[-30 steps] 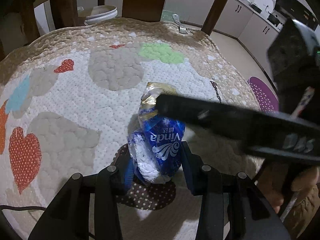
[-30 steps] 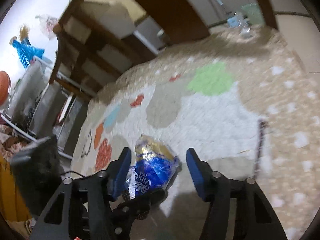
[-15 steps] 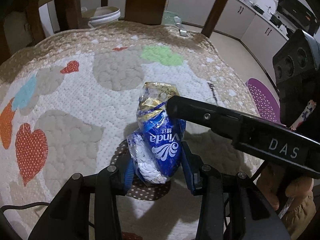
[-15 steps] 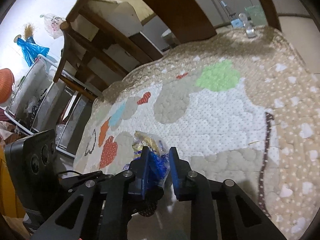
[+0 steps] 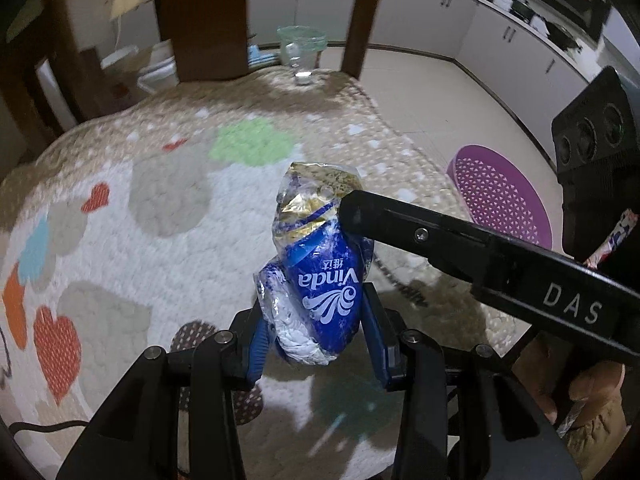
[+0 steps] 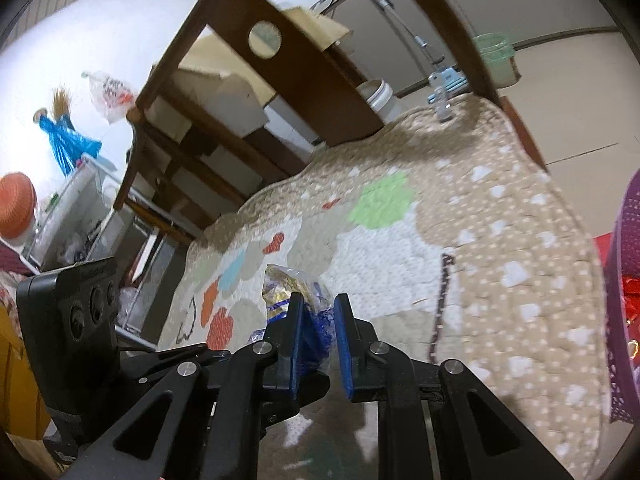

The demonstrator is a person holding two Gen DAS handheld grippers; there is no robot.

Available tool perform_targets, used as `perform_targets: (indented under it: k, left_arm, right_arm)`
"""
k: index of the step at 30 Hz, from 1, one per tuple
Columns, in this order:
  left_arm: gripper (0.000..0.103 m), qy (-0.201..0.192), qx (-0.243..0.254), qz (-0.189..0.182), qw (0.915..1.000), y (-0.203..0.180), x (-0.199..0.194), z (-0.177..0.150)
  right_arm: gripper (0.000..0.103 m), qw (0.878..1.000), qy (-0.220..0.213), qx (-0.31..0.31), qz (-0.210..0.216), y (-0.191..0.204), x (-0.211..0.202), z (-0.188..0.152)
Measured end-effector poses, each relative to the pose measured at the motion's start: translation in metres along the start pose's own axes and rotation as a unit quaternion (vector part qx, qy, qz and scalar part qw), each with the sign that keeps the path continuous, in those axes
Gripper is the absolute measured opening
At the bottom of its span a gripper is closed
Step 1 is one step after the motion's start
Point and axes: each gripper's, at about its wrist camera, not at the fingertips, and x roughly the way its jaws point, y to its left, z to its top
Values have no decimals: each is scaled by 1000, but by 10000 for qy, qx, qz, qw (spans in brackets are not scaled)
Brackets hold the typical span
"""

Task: Collect trash
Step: 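Lift and carry the Vinda bag over the purple basket with the left tool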

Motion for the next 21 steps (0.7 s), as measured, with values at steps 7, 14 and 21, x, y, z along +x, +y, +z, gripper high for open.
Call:
perform_targets:
  k: [7,14,21]
  left_arm:
    - [41,-23,398,100,9992,-28,4,10]
    - [41,-66,759,113,9970,-60,15,21]
    - [41,-116,1140,71,9934,-91,22,32]
  right_arm:
    - [16,9994,-271,219,39,-14,-23,5]
    - [16,9973,-570,466,-2,-33,-47,9]
    - [16,9933,-882,749,-20,-56,-73,12]
